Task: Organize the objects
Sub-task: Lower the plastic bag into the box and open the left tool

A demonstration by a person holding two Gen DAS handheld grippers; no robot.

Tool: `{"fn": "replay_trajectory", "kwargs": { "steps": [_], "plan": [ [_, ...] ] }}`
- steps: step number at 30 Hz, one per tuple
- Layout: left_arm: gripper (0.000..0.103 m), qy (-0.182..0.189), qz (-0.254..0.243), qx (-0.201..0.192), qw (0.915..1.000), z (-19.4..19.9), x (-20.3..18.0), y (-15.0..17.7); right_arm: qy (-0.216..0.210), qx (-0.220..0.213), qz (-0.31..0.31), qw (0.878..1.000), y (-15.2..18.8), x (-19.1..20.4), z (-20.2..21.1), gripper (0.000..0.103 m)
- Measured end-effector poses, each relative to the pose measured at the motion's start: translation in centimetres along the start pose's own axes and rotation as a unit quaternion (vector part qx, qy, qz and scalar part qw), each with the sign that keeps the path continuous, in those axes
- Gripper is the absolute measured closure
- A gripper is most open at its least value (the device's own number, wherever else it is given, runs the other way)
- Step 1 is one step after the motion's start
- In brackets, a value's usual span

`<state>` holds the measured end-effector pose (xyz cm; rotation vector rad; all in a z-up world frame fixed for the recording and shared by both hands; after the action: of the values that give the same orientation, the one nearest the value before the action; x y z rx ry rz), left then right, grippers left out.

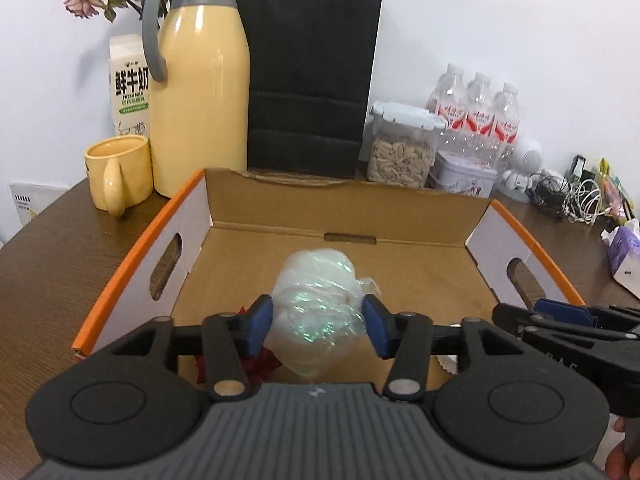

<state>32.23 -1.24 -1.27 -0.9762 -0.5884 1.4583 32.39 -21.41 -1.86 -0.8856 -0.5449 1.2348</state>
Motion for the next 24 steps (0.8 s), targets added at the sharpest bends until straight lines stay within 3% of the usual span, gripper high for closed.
{"fn": "replay_trajectory", "kwargs": {
  "steps": [2, 6, 8, 12, 24],
  "plan": [
    [0.041, 0.000, -0.003, -0.009, 1.0000, 0.4, -0.1, -0.1, 0.000, -0.007, 0.001, 1.000, 0.0, 0.0, 0.4, 0.046],
    [0.009, -0.006, -0.008, -0.043, 0.9990, 1.5, -0.2, -0.3, 0.000, -0.030, -0.004, 1.000, -0.3, -0.3, 1.5, 0.022],
    [0.000, -0.011, -0.006, -0.068, 0.9976, 2.2, -0.2, -0.5, 0.006, -0.043, -0.008, 0.999, -0.4, -0.5, 2.1, 0.019],
    [0.000, -0.006, 0.001, -0.095, 0.9955, 3.4, -0.2, -0.9, 0.004, -0.059, -0.024, 0.998, -0.6, -1.2, 2.9, 0.002],
    [0.000, -0.004, -0.004, -0.140, 0.9901, 6.6, 0.0, -0.8, -0.003, -0.104, -0.039, 0.994, -0.3, -2.3, 5.8, 0.000]
  ]
}}
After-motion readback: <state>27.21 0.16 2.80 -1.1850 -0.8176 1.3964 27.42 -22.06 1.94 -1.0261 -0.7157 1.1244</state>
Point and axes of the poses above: each gripper's, at about its wrist camera, not at the fingertips, and z roughly against the way its jaws point, x to its left, y to its underside, the point moved 4 cm from there along -z, roughly the way its jaws point, and after that the axes turned 14 degrees about y, right-handed, at the moved point
